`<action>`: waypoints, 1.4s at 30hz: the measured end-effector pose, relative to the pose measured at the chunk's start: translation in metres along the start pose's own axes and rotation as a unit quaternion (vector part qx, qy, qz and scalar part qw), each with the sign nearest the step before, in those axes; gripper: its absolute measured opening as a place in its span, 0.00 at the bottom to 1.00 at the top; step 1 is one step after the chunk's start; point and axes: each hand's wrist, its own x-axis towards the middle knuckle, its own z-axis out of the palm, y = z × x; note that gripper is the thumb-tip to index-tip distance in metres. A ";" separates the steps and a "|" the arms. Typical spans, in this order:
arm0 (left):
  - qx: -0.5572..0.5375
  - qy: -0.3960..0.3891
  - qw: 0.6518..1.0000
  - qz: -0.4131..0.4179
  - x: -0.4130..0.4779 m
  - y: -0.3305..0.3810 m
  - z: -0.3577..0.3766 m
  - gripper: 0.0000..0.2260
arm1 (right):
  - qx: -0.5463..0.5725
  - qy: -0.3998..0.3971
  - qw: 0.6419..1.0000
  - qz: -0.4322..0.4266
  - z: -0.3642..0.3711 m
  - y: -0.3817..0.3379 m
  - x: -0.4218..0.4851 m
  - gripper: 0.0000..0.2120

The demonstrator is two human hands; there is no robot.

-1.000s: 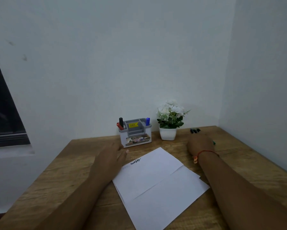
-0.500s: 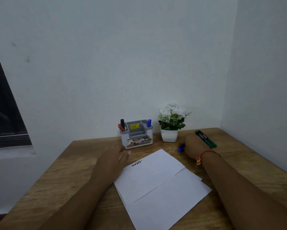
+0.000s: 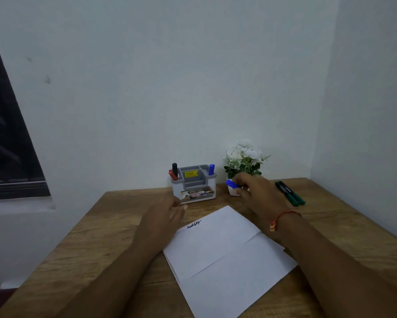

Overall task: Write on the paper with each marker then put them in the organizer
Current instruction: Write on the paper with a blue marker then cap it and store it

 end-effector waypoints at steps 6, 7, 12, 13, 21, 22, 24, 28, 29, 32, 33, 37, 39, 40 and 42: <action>-0.101 0.019 0.994 0.022 -0.002 0.016 -0.006 0.08 | 0.018 0.020 0.991 -0.133 0.013 -0.027 -0.001 0.08; -0.126 0.024 0.991 0.024 -0.003 0.019 -0.007 0.08 | 0.020 0.007 0.989 -0.144 0.014 -0.034 -0.003 0.09; -0.214 0.021 0.976 0.034 -0.004 0.028 -0.012 0.09 | 0.007 -0.084 0.982 -0.169 0.029 -0.057 -0.009 0.13; -0.217 0.017 0.975 0.040 -0.004 0.028 -0.013 0.08 | 0.000 -0.095 0.981 -0.172 0.031 -0.060 -0.010 0.14; -0.230 -0.003 0.973 0.032 -0.002 0.022 -0.016 0.08 | -0.058 -0.080 0.978 -0.186 0.036 -0.063 -0.014 0.13; -0.231 -0.002 0.973 0.029 -0.002 0.022 -0.017 0.08 | -0.064 -0.073 0.978 -0.186 0.036 -0.064 -0.014 0.12; -0.236 0.002 0.971 0.022 -0.002 0.022 -0.019 0.09 | -0.078 -0.059 0.978 -0.184 0.034 -0.064 -0.014 0.13; -0.249 -0.001 0.968 -0.001 -0.001 0.021 -0.019 0.08 | -0.072 -0.084 0.980 -0.167 0.035 -0.067 -0.012 0.14; -0.253 0.002 0.967 -0.005 -0.001 0.020 -0.018 0.08 | -0.067 -0.091 0.981 -0.160 0.036 -0.069 -0.012 0.15; -0.249 0.028 0.968 -0.023 0.002 0.015 -0.019 0.08 | -0.064 -0.097 0.986 -0.118 0.037 -0.068 -0.012 0.15; -0.243 0.035 0.969 -0.036 0.002 0.012 -0.019 0.07 | -0.053 -0.098 0.989 -0.100 0.037 -0.065 -0.013 0.14; -0.199 0.053 0.975 -0.081 0.004 -0.003 -0.017 0.07 | -0.016 -0.110 0.992 -0.054 0.035 -0.054 -0.014 0.07; -0.148 0.048 0.983 -0.092 0.005 -0.008 -0.015 0.07 | -0.003 -0.110 0.993 -0.044 0.034 -0.053 -0.015 0.05; -0.124 0.041 0.987 -0.098 0.006 -0.010 -0.015 0.07 | 0.001 -0.108 0.993 -0.044 0.033 -0.054 -0.015 0.05; -0.097 0.021 0.990 -0.103 0.007 -0.013 -0.013 0.07 | 0.001 -0.103 0.993 -0.050 0.034 -0.056 -0.017 0.05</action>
